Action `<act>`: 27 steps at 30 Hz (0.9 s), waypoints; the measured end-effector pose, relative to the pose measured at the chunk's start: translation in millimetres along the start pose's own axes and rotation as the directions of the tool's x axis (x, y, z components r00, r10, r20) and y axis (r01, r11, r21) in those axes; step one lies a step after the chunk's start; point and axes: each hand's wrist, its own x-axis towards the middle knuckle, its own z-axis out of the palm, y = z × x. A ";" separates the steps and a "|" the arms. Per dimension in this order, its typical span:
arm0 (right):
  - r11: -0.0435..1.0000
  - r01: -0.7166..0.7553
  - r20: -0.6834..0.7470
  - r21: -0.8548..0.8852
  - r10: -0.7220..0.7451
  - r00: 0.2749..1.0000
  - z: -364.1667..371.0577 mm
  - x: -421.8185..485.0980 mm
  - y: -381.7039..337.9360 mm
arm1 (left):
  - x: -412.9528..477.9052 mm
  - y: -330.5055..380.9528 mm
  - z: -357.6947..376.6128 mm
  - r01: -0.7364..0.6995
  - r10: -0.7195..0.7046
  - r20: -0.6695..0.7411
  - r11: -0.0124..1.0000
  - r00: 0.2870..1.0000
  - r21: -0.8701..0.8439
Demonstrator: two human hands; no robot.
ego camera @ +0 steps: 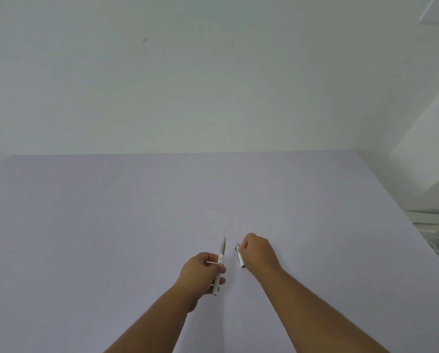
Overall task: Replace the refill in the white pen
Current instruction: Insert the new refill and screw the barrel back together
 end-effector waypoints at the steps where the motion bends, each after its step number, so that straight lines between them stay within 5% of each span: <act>1: 1.000 0.010 -0.013 0.004 -0.010 1.000 4.3 1.3 0.3 | 0.8 0.1 -0.4 0.001 -0.001 0.003 1.000 1.000 0.004; 10: 1.000 0.011 -0.031 -0.001 -0.011 0.999 23.8 6.3 3.4 | 5.1 1.2 -1.5 -0.002 0.002 -0.002 1.000 1.000 0.024; 14: 0.971 -0.029 -0.009 0.237 0.032 0.999 13.7 7.8 -0.6 | 3.4 1.5 -0.3 -0.003 0.002 0.003 0.999 1.000 0.041; 18: 0.632 -0.120 0.076 0.766 0.097 0.992 -10.1 8.8 -9.4 | 1.2 3.3 1.9 -0.016 0.016 0.011 0.998 1.000 0.059; 21: 0.429 -0.141 0.132 0.892 0.051 0.990 -25.9 7.5 -13.0 | -1.3 5.7 5.0 -0.012 0.011 0.013 0.997 1.000 0.076; 27: 0.483 -0.123 0.156 0.867 -0.028 0.987 -32.4 -4.7 -13.8 | -9.5 5.8 9.1 -0.038 0.036 0.025 0.996 0.999 0.077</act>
